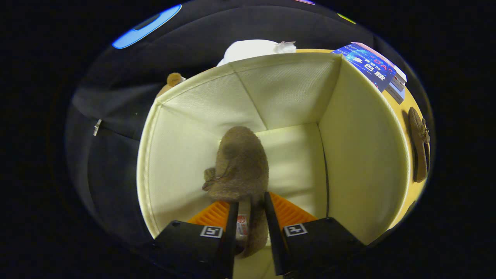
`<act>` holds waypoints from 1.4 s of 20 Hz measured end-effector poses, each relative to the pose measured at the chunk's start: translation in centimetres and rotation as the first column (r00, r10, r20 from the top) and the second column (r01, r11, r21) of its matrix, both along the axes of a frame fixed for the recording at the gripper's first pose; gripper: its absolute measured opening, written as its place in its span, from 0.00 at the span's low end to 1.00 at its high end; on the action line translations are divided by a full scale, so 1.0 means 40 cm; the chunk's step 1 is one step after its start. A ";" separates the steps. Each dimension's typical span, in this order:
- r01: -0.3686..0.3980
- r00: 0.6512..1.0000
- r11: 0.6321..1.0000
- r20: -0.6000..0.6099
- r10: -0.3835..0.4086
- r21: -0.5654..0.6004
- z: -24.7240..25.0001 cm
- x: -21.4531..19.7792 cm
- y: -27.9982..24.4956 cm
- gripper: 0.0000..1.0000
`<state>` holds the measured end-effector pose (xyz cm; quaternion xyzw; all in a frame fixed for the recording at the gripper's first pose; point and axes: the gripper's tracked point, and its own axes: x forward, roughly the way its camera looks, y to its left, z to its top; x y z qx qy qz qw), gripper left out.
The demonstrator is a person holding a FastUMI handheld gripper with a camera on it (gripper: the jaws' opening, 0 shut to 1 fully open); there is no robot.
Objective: Open the storage box then place both shoes into the box .Put the left shoe in first, then the right shoe, with the right side of both shoes facing outward in a uniform manner.
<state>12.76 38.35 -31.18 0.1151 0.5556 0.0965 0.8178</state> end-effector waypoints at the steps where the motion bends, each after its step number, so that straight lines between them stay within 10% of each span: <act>1: -0.014 1.000 1.000 0.007 0.014 0.021 0.020 -0.006 0.005 0.57; 4: -0.071 0.995 0.992 0.080 0.063 0.108 0.126 -0.022 0.021 0.99; 12: -0.239 0.921 0.971 0.325 0.217 0.029 0.353 -0.073 -0.177 0.99; 20: -0.175 0.838 0.971 0.494 0.232 -0.160 0.449 -0.042 -0.628 0.99; 28: -0.041 0.892 0.979 0.434 0.127 -0.201 0.290 0.015 -0.997 0.99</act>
